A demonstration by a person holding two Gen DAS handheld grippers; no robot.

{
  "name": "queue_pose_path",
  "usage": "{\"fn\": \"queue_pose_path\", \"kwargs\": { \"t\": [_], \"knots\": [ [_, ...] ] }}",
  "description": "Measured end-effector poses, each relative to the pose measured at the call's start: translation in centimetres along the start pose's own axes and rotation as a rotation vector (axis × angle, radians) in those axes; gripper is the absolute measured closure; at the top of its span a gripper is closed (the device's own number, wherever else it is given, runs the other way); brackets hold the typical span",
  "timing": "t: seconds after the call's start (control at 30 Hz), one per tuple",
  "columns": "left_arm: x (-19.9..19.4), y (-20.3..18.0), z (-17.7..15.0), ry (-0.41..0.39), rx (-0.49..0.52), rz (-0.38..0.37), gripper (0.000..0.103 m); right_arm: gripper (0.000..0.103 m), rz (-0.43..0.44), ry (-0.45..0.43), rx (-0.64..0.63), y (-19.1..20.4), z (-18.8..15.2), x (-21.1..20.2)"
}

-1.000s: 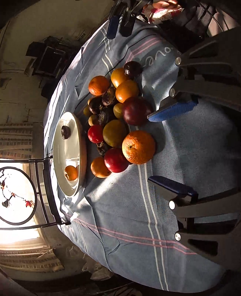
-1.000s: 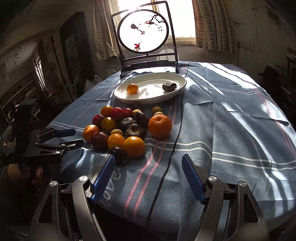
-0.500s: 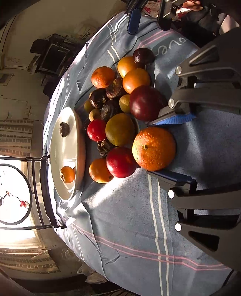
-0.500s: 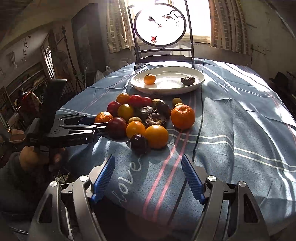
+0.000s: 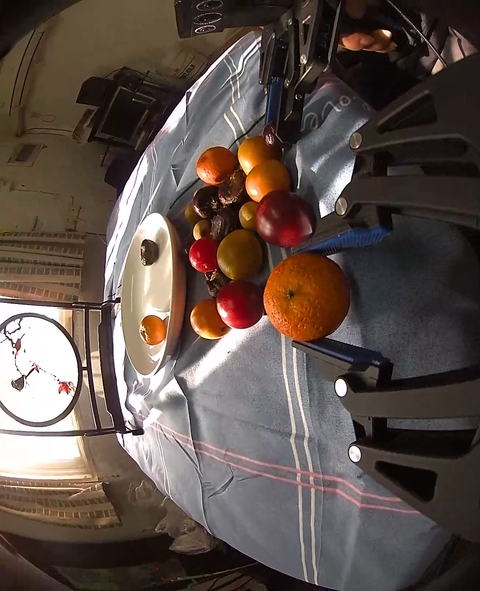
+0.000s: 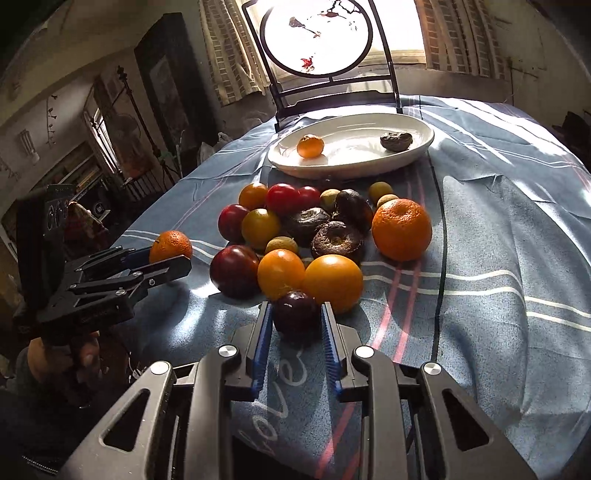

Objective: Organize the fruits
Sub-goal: 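Grasp another orange with the left gripper while the right gripper grasps a dark plum, then lower the orange onto the plate and open the left gripper while the right gripper places the plum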

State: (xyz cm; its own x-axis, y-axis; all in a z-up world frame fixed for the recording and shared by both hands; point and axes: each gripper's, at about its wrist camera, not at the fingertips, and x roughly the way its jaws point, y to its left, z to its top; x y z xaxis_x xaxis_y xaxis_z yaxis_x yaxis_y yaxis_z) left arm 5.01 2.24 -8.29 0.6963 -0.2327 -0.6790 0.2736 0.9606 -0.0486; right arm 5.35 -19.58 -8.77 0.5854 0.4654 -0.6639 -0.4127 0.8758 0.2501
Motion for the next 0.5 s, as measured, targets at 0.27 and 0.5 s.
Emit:
{"fn": "queue_pose_path", "kwargs": {
  "t": [0.27, 0.5],
  "knots": [
    [-0.2, 0.4, -0.2, -0.013, -0.024, 0.004, 0.061, 0.077, 0.019, -0.065, -0.011, 0.3, 0.2, -1.8],
    [-1.4, 0.6, 1.5, -0.065, -0.025, 0.002, 0.061, 0.077, 0.05, -0.171, 0.027, -1.4, 3.5, -5.2]
  ]
}}
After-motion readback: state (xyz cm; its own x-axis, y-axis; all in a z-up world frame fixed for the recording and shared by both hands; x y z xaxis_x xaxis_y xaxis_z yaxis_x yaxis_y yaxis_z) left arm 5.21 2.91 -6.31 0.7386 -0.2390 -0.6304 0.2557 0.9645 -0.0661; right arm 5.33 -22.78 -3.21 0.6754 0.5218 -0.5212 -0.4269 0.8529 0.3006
